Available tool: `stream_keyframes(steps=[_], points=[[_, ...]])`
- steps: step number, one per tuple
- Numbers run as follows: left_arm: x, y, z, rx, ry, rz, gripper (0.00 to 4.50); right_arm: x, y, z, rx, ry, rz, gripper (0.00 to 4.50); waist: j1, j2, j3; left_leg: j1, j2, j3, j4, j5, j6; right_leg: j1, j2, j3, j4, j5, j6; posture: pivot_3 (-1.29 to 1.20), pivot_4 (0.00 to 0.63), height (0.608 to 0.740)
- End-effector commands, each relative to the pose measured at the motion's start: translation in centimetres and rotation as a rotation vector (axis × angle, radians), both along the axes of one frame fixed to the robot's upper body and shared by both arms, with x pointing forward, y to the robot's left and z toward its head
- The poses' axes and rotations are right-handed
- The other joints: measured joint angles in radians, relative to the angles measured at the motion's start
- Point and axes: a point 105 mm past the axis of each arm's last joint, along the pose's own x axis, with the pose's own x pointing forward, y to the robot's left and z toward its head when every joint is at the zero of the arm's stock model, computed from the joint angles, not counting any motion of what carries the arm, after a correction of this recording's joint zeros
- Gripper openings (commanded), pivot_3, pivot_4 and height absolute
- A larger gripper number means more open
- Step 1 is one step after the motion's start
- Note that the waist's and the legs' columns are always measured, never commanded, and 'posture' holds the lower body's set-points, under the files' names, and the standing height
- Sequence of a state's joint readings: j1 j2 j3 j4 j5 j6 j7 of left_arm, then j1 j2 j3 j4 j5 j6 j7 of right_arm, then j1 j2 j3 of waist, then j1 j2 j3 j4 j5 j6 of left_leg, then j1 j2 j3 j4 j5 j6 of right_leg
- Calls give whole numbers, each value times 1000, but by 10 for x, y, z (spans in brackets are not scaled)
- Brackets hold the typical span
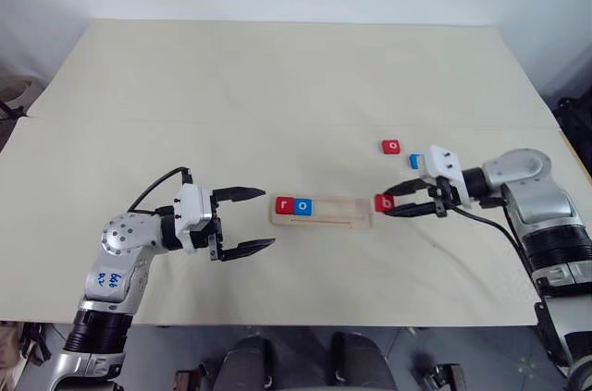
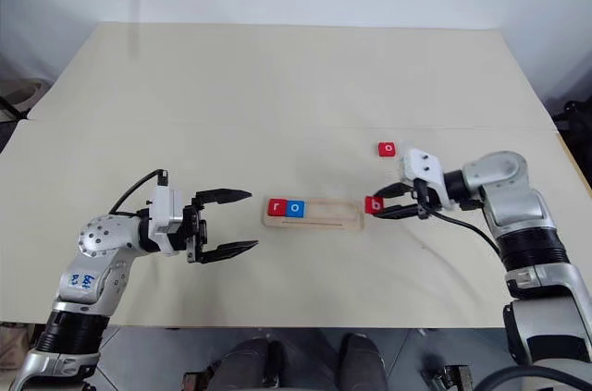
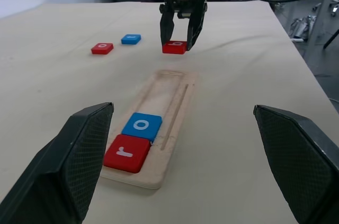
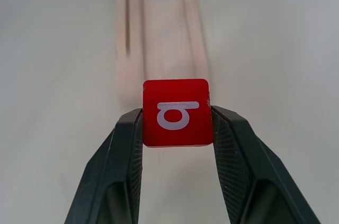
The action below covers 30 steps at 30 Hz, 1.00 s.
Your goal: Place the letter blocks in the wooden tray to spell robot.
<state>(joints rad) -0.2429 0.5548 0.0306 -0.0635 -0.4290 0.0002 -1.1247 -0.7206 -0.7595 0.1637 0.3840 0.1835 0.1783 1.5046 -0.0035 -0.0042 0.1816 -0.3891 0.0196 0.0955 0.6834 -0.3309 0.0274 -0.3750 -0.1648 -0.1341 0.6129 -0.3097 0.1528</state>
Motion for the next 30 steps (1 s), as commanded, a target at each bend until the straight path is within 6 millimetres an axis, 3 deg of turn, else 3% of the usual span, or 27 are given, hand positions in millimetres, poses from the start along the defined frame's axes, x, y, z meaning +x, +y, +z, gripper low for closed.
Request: stream_keyframes(steps=[1, 7, 22, 30], points=[[2, 2, 3, -2, -28, 12, 4500, 2, 28, 10, -10, -7, 12, 1471, 0, 0, 0, 0, 0, 0, 0, 0, 0, 0, 0, 0, 0, 0, 0, 0, 150, 740], [5, 0, 1, -13, -28, 21, 4500, 9, 61, 2, -14, -3, 6, 1471, 3, 0, 0, -1, -3, 0, 0, 0, 0, 0, 0, 0, 0, 0, 0, 0, 150, 740], [2, 2, 1, -26, -38, 62, 4500, 14, 83, -9, 12, -2, 6, 1471, -1, 0, 0, -1, -3, 0, 0, 0, 0, -1, -1, 0, 0, 0, 0, 0, 150, 740], [2, 4, 3, -27, -45, 82, 4500, 14, 85, -6, 38, -1, 10, 4081, -2, 0, 0, -1, -4, 0, 0, 0, 0, -1, -1, 0, 0, 0, 0, 0, 150, 740]])
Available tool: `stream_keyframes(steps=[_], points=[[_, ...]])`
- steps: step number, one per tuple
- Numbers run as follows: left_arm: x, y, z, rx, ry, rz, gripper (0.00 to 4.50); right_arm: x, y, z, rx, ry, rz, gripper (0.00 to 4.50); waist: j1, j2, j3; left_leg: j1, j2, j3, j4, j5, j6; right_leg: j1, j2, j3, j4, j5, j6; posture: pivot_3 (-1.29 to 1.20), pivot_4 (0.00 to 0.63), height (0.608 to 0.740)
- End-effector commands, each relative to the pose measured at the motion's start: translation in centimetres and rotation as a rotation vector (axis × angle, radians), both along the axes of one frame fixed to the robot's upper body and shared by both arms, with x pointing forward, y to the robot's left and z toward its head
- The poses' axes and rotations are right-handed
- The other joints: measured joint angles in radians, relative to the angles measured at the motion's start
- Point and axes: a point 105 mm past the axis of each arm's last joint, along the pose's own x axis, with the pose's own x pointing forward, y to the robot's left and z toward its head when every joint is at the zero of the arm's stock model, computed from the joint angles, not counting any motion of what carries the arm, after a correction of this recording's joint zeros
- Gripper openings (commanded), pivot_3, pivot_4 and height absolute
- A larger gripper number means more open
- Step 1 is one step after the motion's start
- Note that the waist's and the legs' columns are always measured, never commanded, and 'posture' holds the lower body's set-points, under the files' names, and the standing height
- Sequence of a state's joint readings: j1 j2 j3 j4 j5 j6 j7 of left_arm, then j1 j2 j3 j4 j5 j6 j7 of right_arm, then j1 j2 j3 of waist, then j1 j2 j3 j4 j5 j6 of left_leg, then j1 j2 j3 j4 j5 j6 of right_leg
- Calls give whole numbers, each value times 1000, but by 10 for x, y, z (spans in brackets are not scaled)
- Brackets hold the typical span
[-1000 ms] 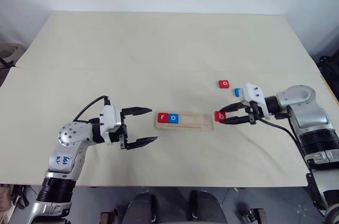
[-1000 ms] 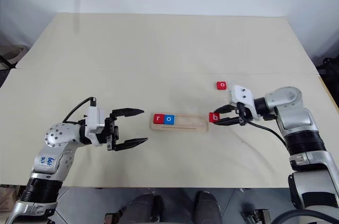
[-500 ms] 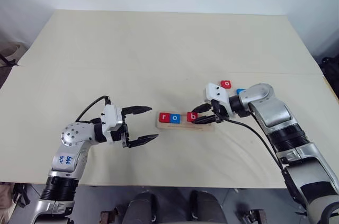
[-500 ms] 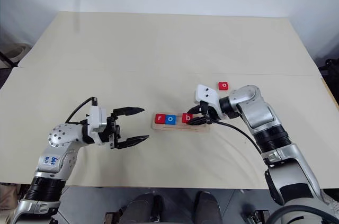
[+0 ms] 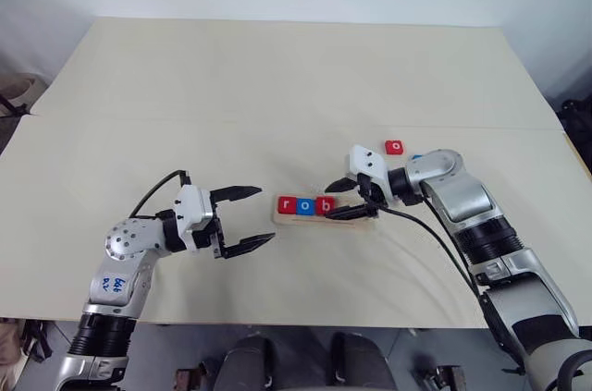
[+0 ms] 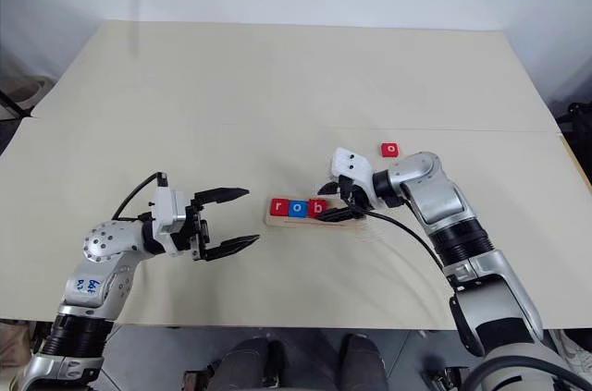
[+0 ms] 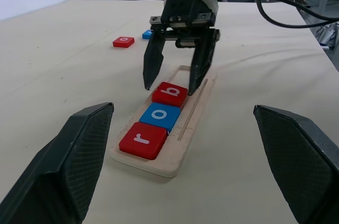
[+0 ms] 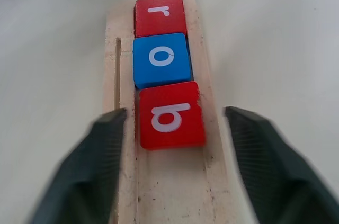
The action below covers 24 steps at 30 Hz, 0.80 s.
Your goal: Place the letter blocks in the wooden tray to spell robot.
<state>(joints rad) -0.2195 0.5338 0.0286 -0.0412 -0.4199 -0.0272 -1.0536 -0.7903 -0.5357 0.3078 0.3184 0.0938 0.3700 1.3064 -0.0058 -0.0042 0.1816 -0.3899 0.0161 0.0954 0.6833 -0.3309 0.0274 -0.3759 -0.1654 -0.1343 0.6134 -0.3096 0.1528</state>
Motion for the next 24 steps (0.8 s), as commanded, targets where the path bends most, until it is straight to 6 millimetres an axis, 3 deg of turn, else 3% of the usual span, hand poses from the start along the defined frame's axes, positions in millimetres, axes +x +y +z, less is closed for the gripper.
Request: stream_keyframes(steps=[1, 10, 13, 16, 24], points=[[-3, 2, 9, 10, -54, 6, 4500, 0, 3, 16, 41, -42, 15, 4475, 0, 0, 0, 0, 0, 0, 0, 0, 0, 0, 0, 0, 0, 0, 0, 0, 150, 740], [0, 2, 8, 4, -51, 6, 4500, -16, -43, 31, 96, -62, -72, 4475, 5, 0, 0, 0, 0, -1, 0, 0, 0, 0, 0, 0, -1, 0, 0, 0, 150, 740], [3, 2, 8, 1, -49, 5, 4500, -16, -48, 31, 121, -92, -113, 4475, 1, 0, 0, 0, 0, 0, 0, 0, 0, 0, 0, 0, 0, 0, 0, 0, 150, 740], [4, 0, 8, -1, -48, -4, 4500, -9, -44, 27, 134, -111, -157, 3876, -6, 0, 0, 1, 0, 1, 0, 0, 0, 0, 0, 1, 1, 0, 0, 0, 150, 740], [4, 0, 10, 3, -53, -8, 4500, 5, -24, 15, 110, -129, -131, 1192, -5, 0, 0, 1, 0, 1, 0, 0, 0, 0, 0, 1, 1, 0, 0, 0, 150, 740]])
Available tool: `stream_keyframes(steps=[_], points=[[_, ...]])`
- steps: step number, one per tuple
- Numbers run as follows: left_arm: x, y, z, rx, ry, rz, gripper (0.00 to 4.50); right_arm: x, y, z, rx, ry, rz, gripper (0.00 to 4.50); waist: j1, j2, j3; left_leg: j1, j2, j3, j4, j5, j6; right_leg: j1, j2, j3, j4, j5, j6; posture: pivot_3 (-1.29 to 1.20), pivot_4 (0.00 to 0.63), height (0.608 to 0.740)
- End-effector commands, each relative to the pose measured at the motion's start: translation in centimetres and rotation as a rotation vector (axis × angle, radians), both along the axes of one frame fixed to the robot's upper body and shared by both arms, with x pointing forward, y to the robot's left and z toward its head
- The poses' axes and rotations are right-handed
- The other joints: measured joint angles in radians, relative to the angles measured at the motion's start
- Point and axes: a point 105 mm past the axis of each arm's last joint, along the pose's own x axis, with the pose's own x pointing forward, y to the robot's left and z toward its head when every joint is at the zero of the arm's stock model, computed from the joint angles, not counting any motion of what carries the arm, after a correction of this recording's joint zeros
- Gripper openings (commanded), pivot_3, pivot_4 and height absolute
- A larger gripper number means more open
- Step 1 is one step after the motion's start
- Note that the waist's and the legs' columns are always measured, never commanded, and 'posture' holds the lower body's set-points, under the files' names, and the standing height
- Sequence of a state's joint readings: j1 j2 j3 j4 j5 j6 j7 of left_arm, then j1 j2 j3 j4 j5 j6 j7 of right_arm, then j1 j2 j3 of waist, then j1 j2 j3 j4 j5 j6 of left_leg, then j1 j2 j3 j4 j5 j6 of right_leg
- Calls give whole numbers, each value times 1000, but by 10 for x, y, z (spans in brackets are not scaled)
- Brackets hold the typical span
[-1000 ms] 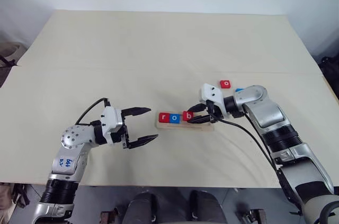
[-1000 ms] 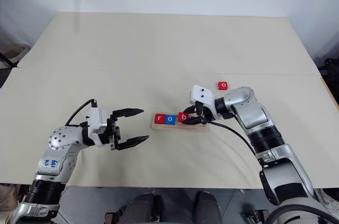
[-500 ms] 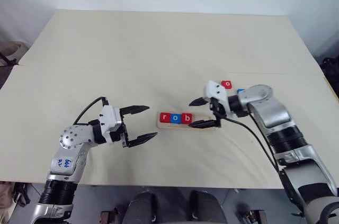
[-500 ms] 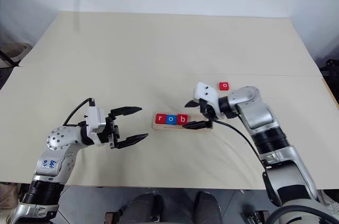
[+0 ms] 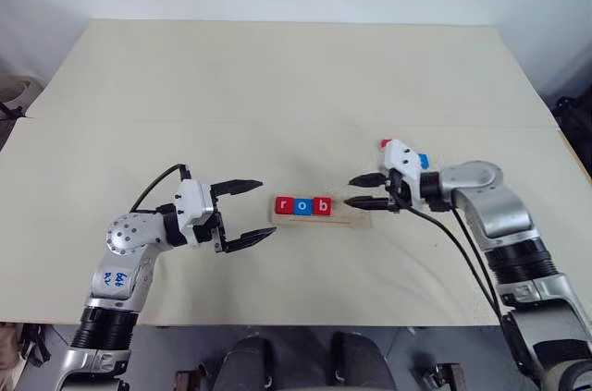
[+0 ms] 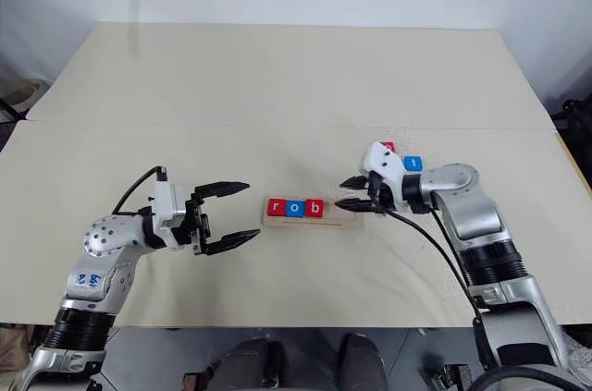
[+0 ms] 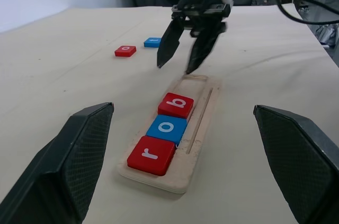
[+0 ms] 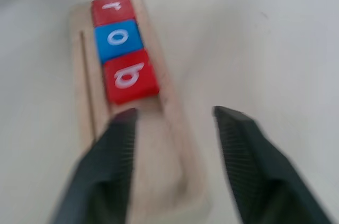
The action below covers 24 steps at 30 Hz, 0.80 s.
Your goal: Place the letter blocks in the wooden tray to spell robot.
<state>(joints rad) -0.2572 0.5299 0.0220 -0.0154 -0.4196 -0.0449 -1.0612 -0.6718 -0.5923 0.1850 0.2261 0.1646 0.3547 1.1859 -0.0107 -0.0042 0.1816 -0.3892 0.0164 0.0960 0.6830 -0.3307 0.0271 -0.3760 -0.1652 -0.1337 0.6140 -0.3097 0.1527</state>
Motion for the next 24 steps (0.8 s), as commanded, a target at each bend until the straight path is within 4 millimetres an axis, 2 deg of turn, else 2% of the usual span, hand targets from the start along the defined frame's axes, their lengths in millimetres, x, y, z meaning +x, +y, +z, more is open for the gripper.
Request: stream_keyframes(steps=[1, 3, 4, 12, 16, 19, 24], points=[[-1, 2, 4, 6, -25, 6, 4500, 4, 8, 6, -5, -48, 30, 838, 0, 0, 0, 0, 0, 0, 0, 0, 0, 0, 0, 0, 0, 0, 0, 0, 150, 740], [-1, 3, 4, 6, -25, 8, 4500, 4, 12, 4, -10, -42, 46, 187, 4, 0, 0, 0, 0, 0, 0, 0, 0, 0, 0, 0, 0, 0, 0, 0, 150, 740], [-1, 3, 3, 5, -25, 9, 4500, 3, 14, 1, -17, -34, 61, 42, 5, 0, 0, 0, 0, 0, 0, 0, 0, 0, 0, 0, 0, 0, 0, 0, 150, 740], [-2, 3, 3, 1, -24, 18, 4500, -5, 21, -7, -38, 8, 113, 42, 5, 0, 0, 0, 0, 0, 0, 0, 0, 0, 0, 0, 0, 0, 0, 0, 150, 740], [-2, 1, 3, -3, -25, 19, 4500, -4, 20, -3, -27, -21, 112, 42, 5, 0, 0, 0, 0, 0, 0, 0, 0, 0, 0, 0, 0, 0, 0, 0, 150, 740], [-3, 1, 3, -4, -23, 19, 4500, -5, 10, 15, 25, -59, 98, 42, 7, 0, 0, 0, 0, 0, 0, 0, 0, 0, 0, 0, 0, 0, 0, 0, 150, 740], [-5, 4, 0, 2, -11, 13, 4500, -15, -31, 30, 73, -119, -32, 42, 14, 0, 0, -1, 0, -1, 0, 0, 0, 1, 0, -1, -1, 0, 0, 0, 150, 740]])
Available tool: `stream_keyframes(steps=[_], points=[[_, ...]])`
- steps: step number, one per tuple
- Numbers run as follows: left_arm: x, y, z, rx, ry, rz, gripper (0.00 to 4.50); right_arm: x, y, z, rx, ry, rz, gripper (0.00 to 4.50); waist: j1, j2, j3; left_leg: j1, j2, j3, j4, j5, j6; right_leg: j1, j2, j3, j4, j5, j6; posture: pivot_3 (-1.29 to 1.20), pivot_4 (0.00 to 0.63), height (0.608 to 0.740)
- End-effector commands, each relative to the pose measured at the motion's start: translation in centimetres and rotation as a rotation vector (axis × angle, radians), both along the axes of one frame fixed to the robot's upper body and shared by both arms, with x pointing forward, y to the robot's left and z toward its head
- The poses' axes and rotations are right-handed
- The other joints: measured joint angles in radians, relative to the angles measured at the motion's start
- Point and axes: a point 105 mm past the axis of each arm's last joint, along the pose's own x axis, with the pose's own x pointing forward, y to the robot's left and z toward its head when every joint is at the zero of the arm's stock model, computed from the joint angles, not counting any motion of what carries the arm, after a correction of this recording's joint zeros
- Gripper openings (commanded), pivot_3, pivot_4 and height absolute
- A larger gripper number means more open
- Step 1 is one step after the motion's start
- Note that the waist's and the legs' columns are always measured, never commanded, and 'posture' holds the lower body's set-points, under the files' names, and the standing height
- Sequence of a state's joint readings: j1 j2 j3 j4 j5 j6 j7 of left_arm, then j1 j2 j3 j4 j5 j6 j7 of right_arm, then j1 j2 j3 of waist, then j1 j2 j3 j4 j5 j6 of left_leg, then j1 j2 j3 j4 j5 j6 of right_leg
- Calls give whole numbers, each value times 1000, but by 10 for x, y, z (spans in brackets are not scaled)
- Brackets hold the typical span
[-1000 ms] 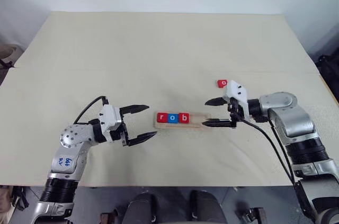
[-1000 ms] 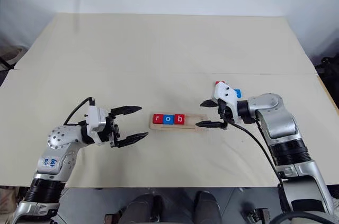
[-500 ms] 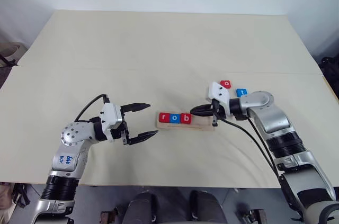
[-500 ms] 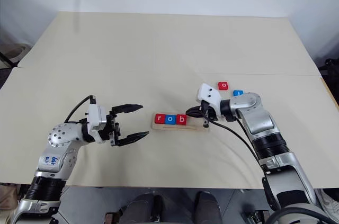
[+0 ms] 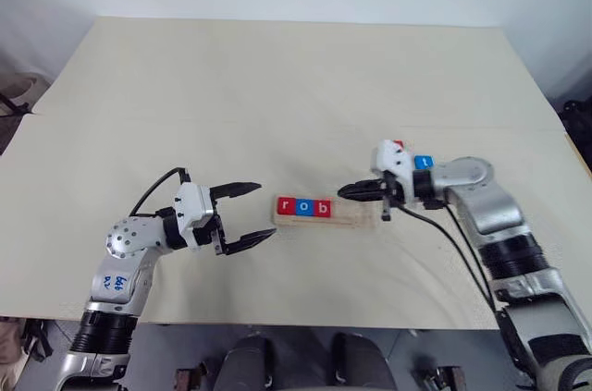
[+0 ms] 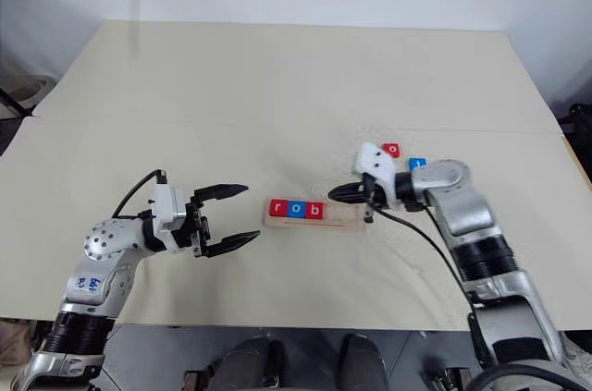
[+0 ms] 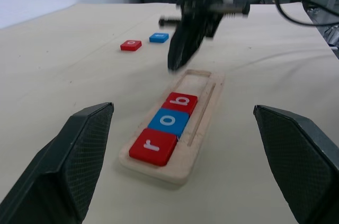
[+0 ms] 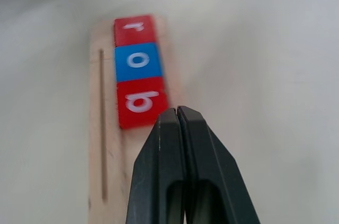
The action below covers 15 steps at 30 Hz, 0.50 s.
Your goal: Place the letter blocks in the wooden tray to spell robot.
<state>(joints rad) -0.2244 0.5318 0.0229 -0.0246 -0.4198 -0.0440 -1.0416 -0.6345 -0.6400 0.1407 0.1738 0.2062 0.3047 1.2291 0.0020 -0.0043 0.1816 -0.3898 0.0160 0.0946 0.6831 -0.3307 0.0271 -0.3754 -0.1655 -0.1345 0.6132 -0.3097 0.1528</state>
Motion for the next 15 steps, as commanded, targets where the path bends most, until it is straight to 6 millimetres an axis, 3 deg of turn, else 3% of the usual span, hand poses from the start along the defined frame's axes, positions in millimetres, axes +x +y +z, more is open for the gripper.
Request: stream_keyframes(steps=[1, 3, 7, 13, 15], points=[[-2, 2, 6, 6, -31, -13, 4500, -7, -31, 20, 74, -92, -123, 200, 4, 0, 0, -1, 0, 0, 0, 0, 0, 0, 0, 0, -1, 0, 0, 0, 150, 740], [-1, 2, 6, 7, -28, -15, 4500, -14, -54, 18, 94, -117, -232, 613, 4, 0, 0, 0, 0, 0, 0, 0, 0, 0, 0, 0, -1, 0, 0, 0, 150, 740], [5, 2, 6, -1, -18, -26, 4500, -41, -102, 9, 183, -173, -459, 1907, 10, 0, 0, 0, 0, 1, 0, 0, 0, 0, 0, 0, 0, 0, 0, 0, 150, 740], [15, 2, 6, -22, -4, -30, 4500, -81, -137, -12, 226, -208, -680, 3973, 18, 0, 0, 1, 0, 2, 0, 0, 0, 0, 1, 2, 0, 0, 0, 0, 150, 740], [19, 2, 6, -25, -2, -31, 4500, -97, -150, -21, 247, -221, -756, 4479, 21, 0, 0, 2, 0, 2, -1, 0, 0, 0, 1, 2, 1, 0, 0, 0, 150, 740]])
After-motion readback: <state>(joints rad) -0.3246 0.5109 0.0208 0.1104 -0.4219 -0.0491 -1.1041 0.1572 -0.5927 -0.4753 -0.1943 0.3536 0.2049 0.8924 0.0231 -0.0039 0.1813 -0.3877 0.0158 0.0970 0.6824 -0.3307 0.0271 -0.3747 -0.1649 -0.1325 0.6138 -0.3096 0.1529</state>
